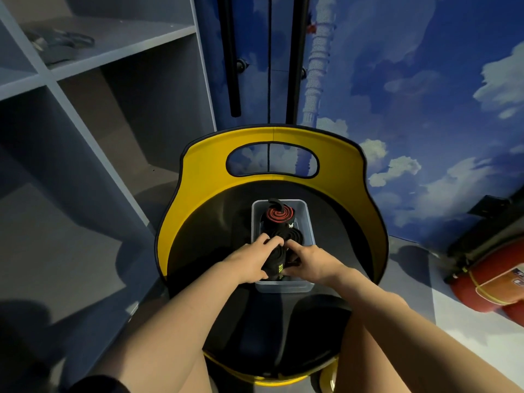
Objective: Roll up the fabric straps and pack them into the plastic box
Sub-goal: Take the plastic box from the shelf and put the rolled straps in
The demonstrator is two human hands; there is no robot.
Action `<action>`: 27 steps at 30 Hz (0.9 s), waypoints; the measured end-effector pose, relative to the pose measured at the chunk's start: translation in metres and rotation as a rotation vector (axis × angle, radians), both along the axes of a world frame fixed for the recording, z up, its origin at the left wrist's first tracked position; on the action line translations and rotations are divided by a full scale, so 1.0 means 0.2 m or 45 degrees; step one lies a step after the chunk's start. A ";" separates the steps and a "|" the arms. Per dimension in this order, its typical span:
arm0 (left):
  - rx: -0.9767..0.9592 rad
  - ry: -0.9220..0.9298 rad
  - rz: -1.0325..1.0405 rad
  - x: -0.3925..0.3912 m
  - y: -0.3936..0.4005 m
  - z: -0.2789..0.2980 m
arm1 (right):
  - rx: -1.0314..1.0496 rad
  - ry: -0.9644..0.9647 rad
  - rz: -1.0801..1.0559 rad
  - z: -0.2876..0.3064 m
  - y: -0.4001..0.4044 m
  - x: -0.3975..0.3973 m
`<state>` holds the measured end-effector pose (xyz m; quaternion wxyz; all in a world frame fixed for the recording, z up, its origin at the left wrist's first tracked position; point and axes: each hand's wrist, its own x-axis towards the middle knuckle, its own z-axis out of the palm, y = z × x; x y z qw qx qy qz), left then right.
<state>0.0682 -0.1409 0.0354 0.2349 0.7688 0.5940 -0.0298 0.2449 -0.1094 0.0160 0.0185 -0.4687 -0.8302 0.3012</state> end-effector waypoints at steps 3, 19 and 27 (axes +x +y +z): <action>-0.015 -0.027 0.002 -0.02 -0.01 -0.03 | 0.050 -0.071 -0.003 -0.02 0.00 -0.01; -0.197 0.071 -0.181 -0.02 0.03 -0.04 | 0.067 -0.131 0.066 -0.06 -0.01 0.01; -0.149 -0.050 -0.063 -0.01 0.02 -0.05 | 0.296 -0.073 0.044 -0.05 -0.01 0.04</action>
